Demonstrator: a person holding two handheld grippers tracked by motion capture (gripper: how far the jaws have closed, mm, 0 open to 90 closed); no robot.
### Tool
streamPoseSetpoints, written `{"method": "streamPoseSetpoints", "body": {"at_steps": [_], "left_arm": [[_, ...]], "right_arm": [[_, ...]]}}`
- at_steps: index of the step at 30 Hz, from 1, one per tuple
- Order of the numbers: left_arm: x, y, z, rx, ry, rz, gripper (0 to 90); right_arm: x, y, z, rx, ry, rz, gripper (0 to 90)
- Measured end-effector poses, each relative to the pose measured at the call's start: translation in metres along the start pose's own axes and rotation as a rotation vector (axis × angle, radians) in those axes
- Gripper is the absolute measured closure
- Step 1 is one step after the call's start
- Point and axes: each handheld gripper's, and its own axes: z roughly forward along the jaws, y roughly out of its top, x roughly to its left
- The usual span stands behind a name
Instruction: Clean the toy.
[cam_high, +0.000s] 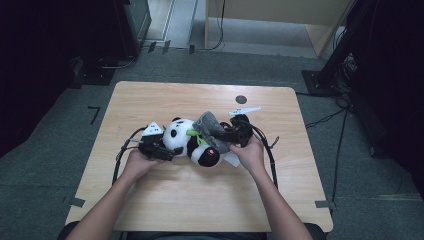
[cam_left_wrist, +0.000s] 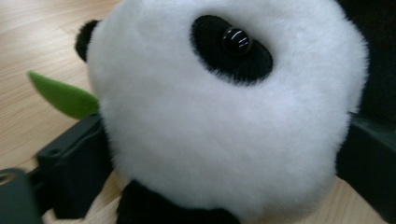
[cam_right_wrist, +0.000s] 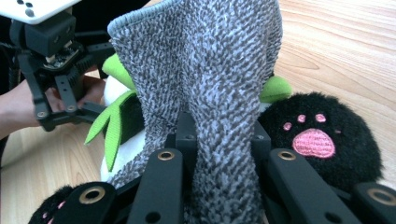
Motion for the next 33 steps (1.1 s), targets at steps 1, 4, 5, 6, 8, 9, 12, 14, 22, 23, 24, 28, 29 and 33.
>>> {"method": "streamPoseSetpoints", "body": {"at_steps": [1,4,5,6,8,9,12,14,22,23,24,28,29,33], "left_arm": [[-0.001,-0.001,-0.001,-0.003,0.008,-0.005,5.5],[-0.002,-0.003,-0.002,-0.004,0.020,0.002,8.1],[-0.003,-0.003,-0.002,-0.002,0.022,0.000,8.2],[-0.003,-0.003,-0.002,0.000,0.027,0.003,10.1],[-0.004,-0.004,-0.003,0.001,0.030,0.002,12.3],[-0.004,-0.004,-0.003,0.000,0.031,0.003,13.2],[-0.003,-0.005,-0.004,-0.007,0.027,-0.004,13.3],[-0.003,-0.005,-0.004,-0.012,0.026,-0.008,13.2],[-0.005,-0.003,-0.004,-0.017,0.031,-0.032,13.6],[-0.005,-0.003,-0.005,-0.018,0.030,-0.036,14.4],[-0.005,-0.003,-0.005,-0.018,0.032,-0.037,14.8],[-0.007,-0.003,-0.005,-0.015,0.042,-0.042,15.1],[-0.007,-0.003,-0.005,-0.014,0.043,-0.044,15.1],[-0.009,-0.002,-0.005,-0.011,0.052,-0.053,15.1]], "right_arm": [[0.000,-0.001,0.000,-0.004,0.003,0.002,75.2],[0.002,-0.005,-0.002,-0.013,0.005,-0.008,75.5],[0.002,-0.006,-0.003,-0.013,0.005,-0.012,75.5],[0.003,-0.006,-0.005,-0.009,0.002,-0.016,75.5],[0.005,-0.008,-0.008,0.004,-0.006,-0.026,75.5],[0.006,-0.009,-0.010,0.013,-0.015,-0.034,75.6],[0.005,-0.014,-0.018,0.038,-0.033,-0.042,75.6],[0.001,-0.020,-0.023,0.045,-0.038,-0.034,75.4],[-0.017,-0.036,-0.029,0.031,-0.038,-0.004,74.8],[-0.018,-0.036,-0.028,0.031,-0.042,-0.003,74.8],[-0.020,-0.036,-0.028,0.031,-0.040,0.000,74.8],[-0.027,-0.040,-0.029,0.038,-0.040,0.015,75.0],[-0.029,-0.041,-0.029,0.043,-0.045,0.014,75.0],[-0.034,-0.045,-0.031,0.057,-0.070,0.023,75.1]]}}
